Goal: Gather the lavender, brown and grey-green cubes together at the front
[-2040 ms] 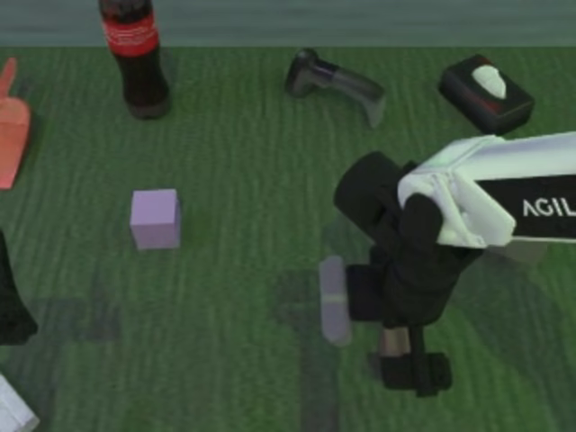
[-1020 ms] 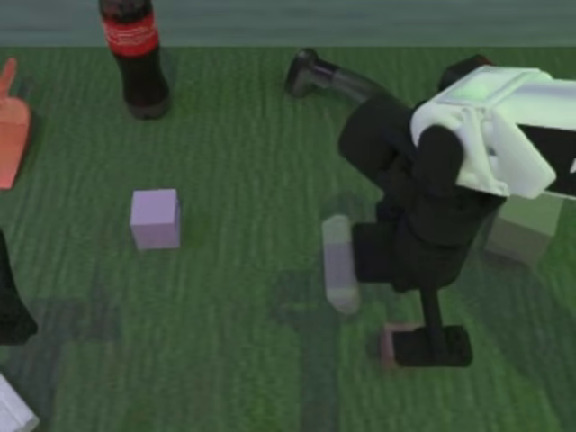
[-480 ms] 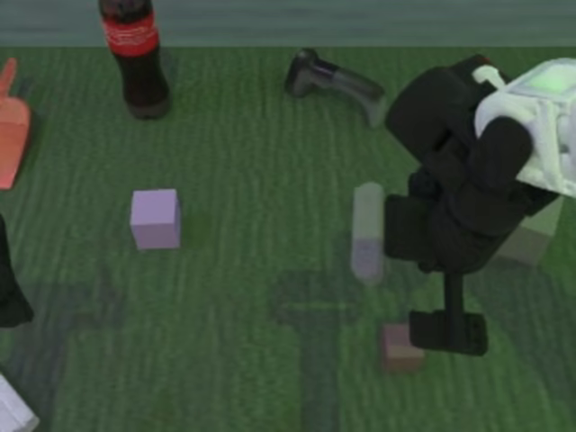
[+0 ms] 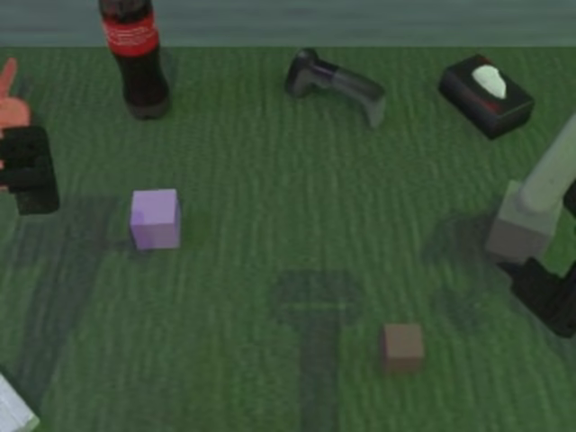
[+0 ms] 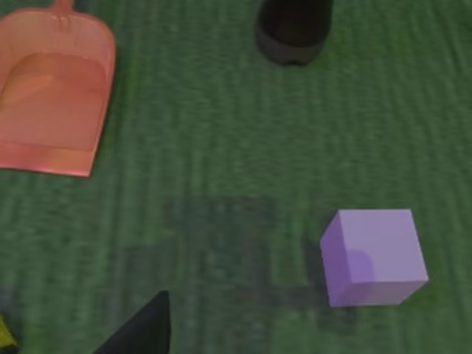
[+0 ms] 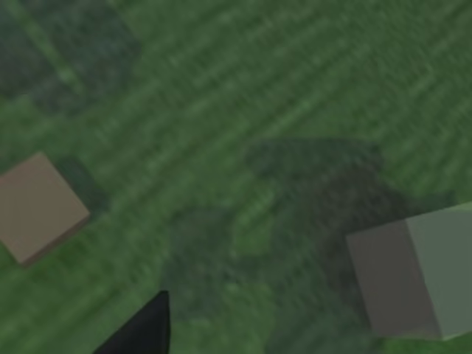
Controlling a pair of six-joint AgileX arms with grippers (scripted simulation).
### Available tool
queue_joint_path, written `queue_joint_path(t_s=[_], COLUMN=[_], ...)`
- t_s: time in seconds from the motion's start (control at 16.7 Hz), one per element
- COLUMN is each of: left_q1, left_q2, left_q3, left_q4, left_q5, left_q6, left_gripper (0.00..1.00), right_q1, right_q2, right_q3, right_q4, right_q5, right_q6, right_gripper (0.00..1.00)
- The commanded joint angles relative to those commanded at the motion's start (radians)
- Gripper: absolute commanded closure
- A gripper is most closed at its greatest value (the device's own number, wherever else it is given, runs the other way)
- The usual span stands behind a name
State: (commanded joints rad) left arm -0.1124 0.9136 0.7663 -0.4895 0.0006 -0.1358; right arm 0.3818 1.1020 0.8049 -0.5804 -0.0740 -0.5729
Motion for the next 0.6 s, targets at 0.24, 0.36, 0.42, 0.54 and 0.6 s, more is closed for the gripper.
queue_joint_path(t_s=[0.24, 0.36, 0.42, 0.54, 0.6], left_q1=[-0.051, -0.075, -0.086, -0.107, -0.117], left_q2=[0.464, 0.666, 0.757, 0.922, 0.997], left_q3=[0.335, 0.491, 0.565, 0.705, 0.77], left_q4=[-0.232, -0.34, -0.39, -0.481, -0.52], left_q5=[0.0, 0.0, 0.0, 0.001, 0.001], left_q6=[-0.06, -0.088, -0.102, -0.127, -0.138], left_gripper=[0.0, 0.0, 0.0, 0.0, 0.0], right_q1=[-0.142, -0.202, -0.229, -0.277, -0.296], right_q2=[-0.391, -0.565, -0.646, -0.786, -0.842], right_q3=[-0.282, -0.41, -0.47, -0.578, -0.622], right_q4=[0.193, 0.28, 0.321, 0.398, 0.431], right_q5=[0.003, 0.011, 0.016, 0.029, 0.035], right_q6=[0.183, 0.268, 0.309, 0.385, 0.418], right_gripper=[0.0, 0.0, 0.0, 0.0, 0.0])
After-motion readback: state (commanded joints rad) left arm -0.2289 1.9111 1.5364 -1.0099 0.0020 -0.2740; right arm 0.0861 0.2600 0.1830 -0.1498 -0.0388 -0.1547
